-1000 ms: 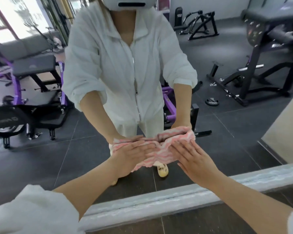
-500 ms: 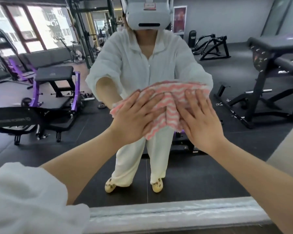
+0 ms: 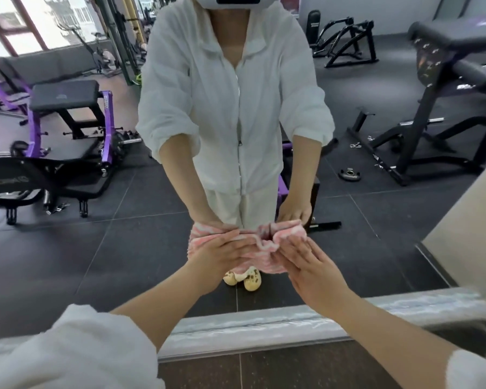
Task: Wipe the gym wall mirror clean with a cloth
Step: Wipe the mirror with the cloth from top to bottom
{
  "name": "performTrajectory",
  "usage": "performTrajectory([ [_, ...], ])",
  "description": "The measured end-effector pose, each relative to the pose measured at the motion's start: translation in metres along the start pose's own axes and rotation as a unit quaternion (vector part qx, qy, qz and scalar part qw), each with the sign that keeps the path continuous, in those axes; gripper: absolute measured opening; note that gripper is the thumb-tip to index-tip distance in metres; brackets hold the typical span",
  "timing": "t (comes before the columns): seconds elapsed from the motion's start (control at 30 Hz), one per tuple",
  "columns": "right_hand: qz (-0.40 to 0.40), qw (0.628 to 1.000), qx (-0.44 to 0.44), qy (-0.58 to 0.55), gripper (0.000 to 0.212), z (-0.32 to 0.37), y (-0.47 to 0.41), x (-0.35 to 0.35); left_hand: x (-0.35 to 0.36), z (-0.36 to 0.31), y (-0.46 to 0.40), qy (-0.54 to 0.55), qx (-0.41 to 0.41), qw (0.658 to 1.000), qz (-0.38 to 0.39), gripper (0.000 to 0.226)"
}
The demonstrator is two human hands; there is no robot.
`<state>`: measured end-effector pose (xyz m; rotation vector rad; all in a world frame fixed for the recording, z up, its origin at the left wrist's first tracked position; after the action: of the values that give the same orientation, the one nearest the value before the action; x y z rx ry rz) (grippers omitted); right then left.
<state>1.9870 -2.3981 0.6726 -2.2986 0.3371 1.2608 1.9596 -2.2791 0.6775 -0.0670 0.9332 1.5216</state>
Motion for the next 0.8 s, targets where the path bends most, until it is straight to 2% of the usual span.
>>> performTrajectory([
  [0.1, -0.02, 0.999, 0.032, -0.014, 0.056, -0.034, -0.01, -0.033, -0.015, 0.015, 0.002, -0.03, -0.004, 0.999, -0.011, 0.066],
  [0.17, -0.026, 0.998, 0.061, -0.012, 0.057, -0.061, -0.016, -0.059, -0.041, 0.037, 0.008, -0.035, -0.027, 0.998, -0.051, 0.061],
  [0.2, -0.033, 0.997, 0.075, -0.011, 0.057, -0.074, -0.018, -0.073, -0.063, 0.051, 0.013, -0.021, -0.034, 0.992, -0.116, 0.056],
  [0.23, -0.043, 0.995, 0.087, -0.014, 0.057, -0.085, -0.021, -0.087, -0.089, 0.063, 0.021, -0.03, -0.039, 0.972, -0.232, 0.052],
  [0.27, -0.055, 0.993, 0.102, -0.017, 0.056, -0.096, -0.023, -0.099, -0.113, 0.076, 0.036, -0.035, -0.049, 0.934, -0.353, 0.052],
  [0.3, -0.067, 0.991, 0.118, -0.019, 0.056, -0.107, -0.024, -0.111, -0.13, 0.09, 0.047, -0.018, -0.05, 0.901, -0.43, 0.056],
  [0.33, -0.081, 0.987, 0.135, -0.018, 0.055, -0.118, -0.025, -0.123, -0.147, 0.104, 0.058, -0.003, -0.057, 0.874, -0.483, 0.058],
  [0.37, -0.098, 0.983, 0.154, -0.02, 0.055, -0.13, -0.025, -0.136, -0.16, 0.114, 0.064, 0.004, -0.07, 0.862, -0.503, 0.056],
  [0.43, -0.128, 0.973, 0.19, -0.033, 0.052, -0.152, -0.026, -0.157, -0.182, 0.127, 0.073, -0.002, -0.114, 0.844, -0.523, 0.052],
  [0.5, -0.147, 0.967, 0.204, -0.05, 0.049, -0.166, -0.026, -0.17, -0.193, 0.127, 0.076, 0.017, -0.122, 0.841, -0.526, 0.049],
  [0.63, -0.16, 0.974, 0.15, -0.057, 0.05, -0.158, -0.024, -0.156, -0.183, 0.106, 0.061, -0.018, -0.138, 0.848, -0.511, 0.05],
  [0.8, -0.164, 0.982, 0.084, -0.036, 0.04, -0.14, -0.006, -0.091, -0.155, 0.073, 0.018, -0.08, -0.159, 0.889, -0.422, 0.087],
])
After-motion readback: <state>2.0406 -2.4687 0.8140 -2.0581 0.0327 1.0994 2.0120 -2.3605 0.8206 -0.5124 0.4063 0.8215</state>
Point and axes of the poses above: each hand's wrist, its own y-axis away from the middle knuckle, its own x-axis out of the palm, z = x × y, the point moved 10 cm from there along -y, towards the middle knuckle, and after that the axes turned 13 degrees about z, right-handed, at the moved point
